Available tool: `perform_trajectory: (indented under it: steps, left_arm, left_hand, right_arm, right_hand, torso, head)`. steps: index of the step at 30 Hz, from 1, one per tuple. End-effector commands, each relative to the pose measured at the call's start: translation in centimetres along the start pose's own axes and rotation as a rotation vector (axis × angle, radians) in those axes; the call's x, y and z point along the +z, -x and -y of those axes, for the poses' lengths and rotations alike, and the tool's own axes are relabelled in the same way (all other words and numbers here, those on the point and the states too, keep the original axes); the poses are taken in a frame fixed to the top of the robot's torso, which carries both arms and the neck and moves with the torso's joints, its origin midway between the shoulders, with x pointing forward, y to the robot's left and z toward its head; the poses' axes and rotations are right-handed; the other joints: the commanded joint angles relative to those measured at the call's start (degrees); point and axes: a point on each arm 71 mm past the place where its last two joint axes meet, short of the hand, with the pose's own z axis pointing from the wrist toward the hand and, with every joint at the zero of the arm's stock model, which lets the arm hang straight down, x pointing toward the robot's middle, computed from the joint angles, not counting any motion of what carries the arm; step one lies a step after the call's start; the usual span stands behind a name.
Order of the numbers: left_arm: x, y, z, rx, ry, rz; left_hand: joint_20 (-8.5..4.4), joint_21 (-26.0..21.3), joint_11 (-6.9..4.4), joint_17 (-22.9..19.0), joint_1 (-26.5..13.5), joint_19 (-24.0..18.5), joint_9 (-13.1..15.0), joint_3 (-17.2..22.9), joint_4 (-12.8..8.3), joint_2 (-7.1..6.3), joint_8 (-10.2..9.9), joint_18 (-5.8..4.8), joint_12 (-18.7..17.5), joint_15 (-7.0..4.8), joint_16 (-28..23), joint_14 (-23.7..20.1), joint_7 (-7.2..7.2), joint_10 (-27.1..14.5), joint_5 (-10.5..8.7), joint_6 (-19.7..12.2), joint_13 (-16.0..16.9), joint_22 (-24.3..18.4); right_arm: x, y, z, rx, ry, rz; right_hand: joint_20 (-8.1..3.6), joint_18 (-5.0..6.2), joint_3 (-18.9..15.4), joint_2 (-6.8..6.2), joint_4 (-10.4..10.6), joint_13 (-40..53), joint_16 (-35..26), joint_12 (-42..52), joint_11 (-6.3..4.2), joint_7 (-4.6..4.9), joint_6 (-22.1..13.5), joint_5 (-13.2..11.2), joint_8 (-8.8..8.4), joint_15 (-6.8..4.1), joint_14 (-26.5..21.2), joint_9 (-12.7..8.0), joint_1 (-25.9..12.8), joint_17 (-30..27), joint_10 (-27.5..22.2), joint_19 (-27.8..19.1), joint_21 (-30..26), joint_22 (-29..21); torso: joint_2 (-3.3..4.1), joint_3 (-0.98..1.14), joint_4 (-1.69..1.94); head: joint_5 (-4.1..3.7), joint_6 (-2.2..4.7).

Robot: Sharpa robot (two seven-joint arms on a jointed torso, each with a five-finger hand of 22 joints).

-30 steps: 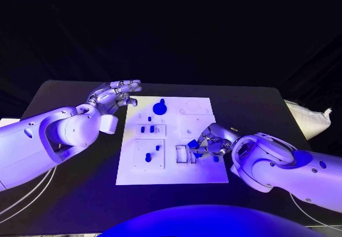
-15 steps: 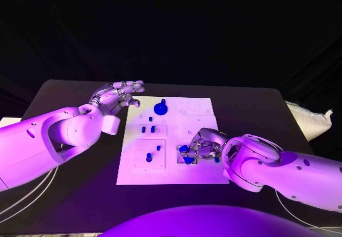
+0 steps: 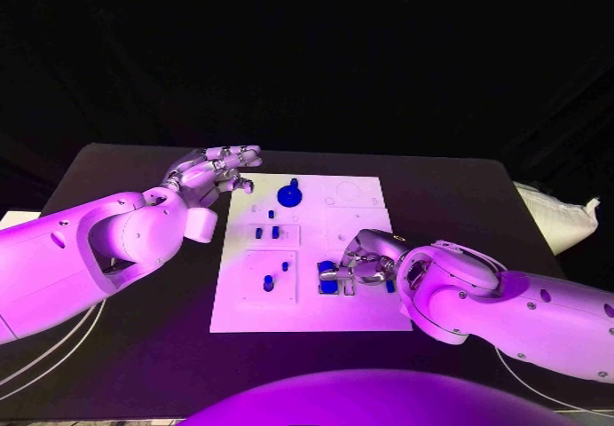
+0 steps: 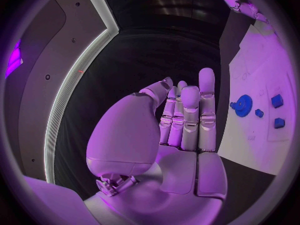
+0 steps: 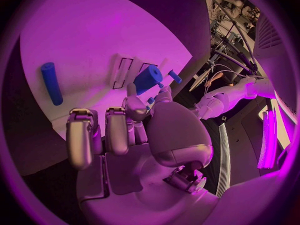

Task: Assemble the parts on the task board

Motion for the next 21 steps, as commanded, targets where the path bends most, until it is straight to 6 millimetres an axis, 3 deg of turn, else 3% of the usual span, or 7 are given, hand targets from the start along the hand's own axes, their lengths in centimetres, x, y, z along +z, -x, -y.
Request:
perform_trajectory:
  steps: [1,4,6,9,12,21]
  left_arm:
    - [0.03,-0.31,0.07,-0.001,-0.007,-0.022]
    - [0.02,-0.29,0.07,-0.001,-0.007,-0.021]
    - [0.02,-0.28,0.07,-0.001,-0.007,-0.021]
    - [0.01,-0.27,0.07,0.0,-0.008,-0.021]
    - [0.03,-0.28,0.07,-0.001,-0.008,-0.022]
    - [0.04,-0.27,0.06,-0.001,-0.007,-0.022]
  left_hand:
    - [-0.17,-0.4,-0.09,-0.04,-0.2,-0.38,-0.08,-0.36,-0.06,0.48,0.38,1.13,0.08,0.01,-0.16,-0.23,-0.07,-0.37,-0.29,-0.13,0.04,-0.04]
    - [-0.17,-0.41,-0.08,-0.07,-0.23,-0.39,-0.09,-0.41,-0.04,0.49,0.39,1.13,0.08,0.01,-0.15,-0.24,-0.08,-0.49,-0.31,-0.16,0.03,-0.06]
    - [-0.17,-0.41,-0.08,-0.07,-0.23,-0.39,-0.09,-0.41,-0.04,0.49,0.39,1.13,0.08,0.01,-0.15,-0.24,-0.08,-0.49,-0.31,-0.16,0.03,-0.06]
    - [-0.17,-0.41,-0.08,-0.07,-0.23,-0.39,-0.09,-0.41,-0.04,0.49,0.39,1.13,0.08,0.01,-0.15,-0.24,-0.08,-0.49,-0.31,-0.16,0.03,-0.06]
    - [-0.17,-0.41,-0.08,-0.07,-0.23,-0.39,-0.09,-0.41,-0.04,0.49,0.39,1.13,0.08,0.01,-0.15,-0.24,-0.08,-0.49,-0.31,-0.16,0.03,-0.06]
    - [-0.17,-0.41,-0.08,-0.07,-0.23,-0.39,-0.09,-0.41,-0.04,0.49,0.39,1.13,0.08,0.01,-0.15,-0.24,-0.08,-0.49,-0.31,-0.16,0.03,-0.06]
  right_arm:
    - [-0.16,0.23,-0.44,-0.064,0.024,0.041]
    - [-0.28,0.21,-0.64,-0.07,0.034,0.043]
    - [-0.35,0.18,-0.73,-0.072,0.038,0.042]
    - [-0.33,0.12,-0.72,-0.078,0.039,0.04]
    - [-0.29,0.08,-0.71,-0.085,0.04,0.037]
    - [-0.01,-0.19,-1.08,-0.118,0.054,0.034]
  right_hand:
    - [-0.25,-0.47,-0.03,-0.5,0.04,0.11,-0.25,-0.28,0.05,0.0,-0.48,-0.45,-0.08,-0.31,3.3,0.2,-0.89,-0.08,-0.41,-0.04,-0.21,5.53]
    - [-0.25,-0.46,0.57,-1.06,-0.06,0.21,-0.25,-0.35,0.06,-0.01,-0.53,-0.35,-0.04,-0.32,3.31,0.41,-0.9,-0.07,-0.38,-0.06,-0.25,5.5]
    - [-0.27,-0.48,2.07,-1.45,-0.41,0.52,-0.19,-0.36,0.0,-0.04,-0.63,0.41,0.05,-0.3,3.36,0.89,1.94,0.06,-0.24,-0.01,-0.24,5.55]
    - [-0.32,-0.49,3.91,-1.71,-3.95,0.79,-0.16,-0.44,-0.03,-0.06,-0.73,-0.04,0.15,-0.4,3.38,1.36,8.89,0.13,-0.17,0.04,-0.23,5.63]
    - [-0.35,-0.52,4.72,-1.76,-6.05,1.02,-0.03,-0.41,-0.06,-0.04,-0.73,-0.04,0.27,-0.43,3.42,1.68,12.53,0.33,-0.08,0.11,-0.17,5.74]
    - [-0.44,-0.57,6.38,-1.2,-9.7,1.45,0.14,-0.38,-0.25,-0.19,-0.53,-0.37,0.52,-0.56,3.45,2.3,17.91,0.61,0.15,0.22,-0.09,5.92]
  torso:
    - [0.06,0.03,-0.04]
    - [-0.01,0.01,-0.05]
    - [-0.01,0.0,0.0]
    - [-0.03,-0.02,0.04]
    - [-0.08,-0.02,0.1]
    - [0.01,-0.04,0.08]
  head:
    - [0.0,-0.04]
    - [-0.02,-0.07]
    - [-0.03,-0.13]
    - [-0.09,-0.18]
    - [-0.03,-0.23]
    - [0.06,-0.23]
